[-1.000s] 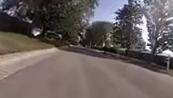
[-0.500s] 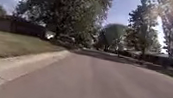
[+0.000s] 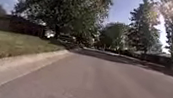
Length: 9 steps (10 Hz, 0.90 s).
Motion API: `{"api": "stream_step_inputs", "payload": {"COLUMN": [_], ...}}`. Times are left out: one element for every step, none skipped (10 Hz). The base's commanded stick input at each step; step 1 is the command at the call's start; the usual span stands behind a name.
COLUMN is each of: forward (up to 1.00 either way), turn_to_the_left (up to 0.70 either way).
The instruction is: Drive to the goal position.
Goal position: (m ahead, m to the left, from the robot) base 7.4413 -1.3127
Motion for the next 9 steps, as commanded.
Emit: {"api": "stream_step_inputs", "payload": {"forward": [1.0,1.0,1.0,1.0,1.0,1.0,1.0,1.0,1.0], "turn_to_the_left": [0.0,0.0,0.0,0.0,0.0,0.0,0.0,0.0,0.0]}}
